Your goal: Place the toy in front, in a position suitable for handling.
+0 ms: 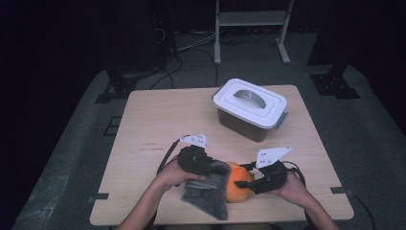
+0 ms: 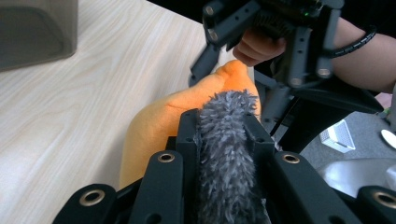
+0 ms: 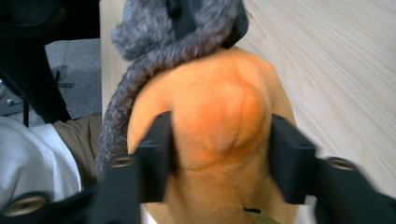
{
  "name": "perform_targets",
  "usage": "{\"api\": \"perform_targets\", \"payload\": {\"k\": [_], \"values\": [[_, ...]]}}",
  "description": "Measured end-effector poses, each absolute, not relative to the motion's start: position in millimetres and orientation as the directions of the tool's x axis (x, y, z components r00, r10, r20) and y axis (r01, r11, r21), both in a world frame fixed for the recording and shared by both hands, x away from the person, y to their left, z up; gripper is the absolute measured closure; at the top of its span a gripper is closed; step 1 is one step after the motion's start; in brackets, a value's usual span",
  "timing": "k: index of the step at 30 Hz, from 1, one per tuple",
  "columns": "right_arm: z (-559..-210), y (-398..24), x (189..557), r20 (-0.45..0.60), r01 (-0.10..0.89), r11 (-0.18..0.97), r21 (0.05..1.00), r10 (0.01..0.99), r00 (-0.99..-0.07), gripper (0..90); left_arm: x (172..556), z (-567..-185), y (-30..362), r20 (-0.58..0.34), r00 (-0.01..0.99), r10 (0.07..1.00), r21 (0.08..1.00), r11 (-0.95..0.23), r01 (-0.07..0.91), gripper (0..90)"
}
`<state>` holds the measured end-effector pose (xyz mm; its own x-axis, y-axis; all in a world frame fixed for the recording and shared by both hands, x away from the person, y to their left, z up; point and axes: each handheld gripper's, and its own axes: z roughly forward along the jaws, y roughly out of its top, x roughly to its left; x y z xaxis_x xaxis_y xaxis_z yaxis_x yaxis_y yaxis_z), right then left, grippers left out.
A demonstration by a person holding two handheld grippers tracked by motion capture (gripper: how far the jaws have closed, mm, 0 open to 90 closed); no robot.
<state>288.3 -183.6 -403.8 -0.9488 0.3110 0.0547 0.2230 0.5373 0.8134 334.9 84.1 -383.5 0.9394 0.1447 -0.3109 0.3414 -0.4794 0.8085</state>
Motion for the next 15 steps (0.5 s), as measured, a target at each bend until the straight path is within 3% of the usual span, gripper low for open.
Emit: {"api": "perform_targets", "payload": {"k": [3, 9, 15], "values": [[-407, -185, 290, 0.048, 0.193, 0.523, 0.831, 0.277, -0.96, 56.3, 335, -376, 84, -0.299, 0.943, 0.147, 0.82, -0.467, 0.332, 73.1], [-406, -179, 289, 0.006, 0.116, 0.54, 0.834, 0.202, -0.979, 56.4, 336, -363, 70, -0.258, 0.957, 0.131, 0.83, -0.477, 0.289, 73.0], [-412, -188, 287, -0.011, 0.081, 0.544, 0.835, 0.164, -0.986, 57.4, 336, -376, 62, -0.227, 0.961, 0.16, 0.774, -0.569, 0.277, 73.0]]}}
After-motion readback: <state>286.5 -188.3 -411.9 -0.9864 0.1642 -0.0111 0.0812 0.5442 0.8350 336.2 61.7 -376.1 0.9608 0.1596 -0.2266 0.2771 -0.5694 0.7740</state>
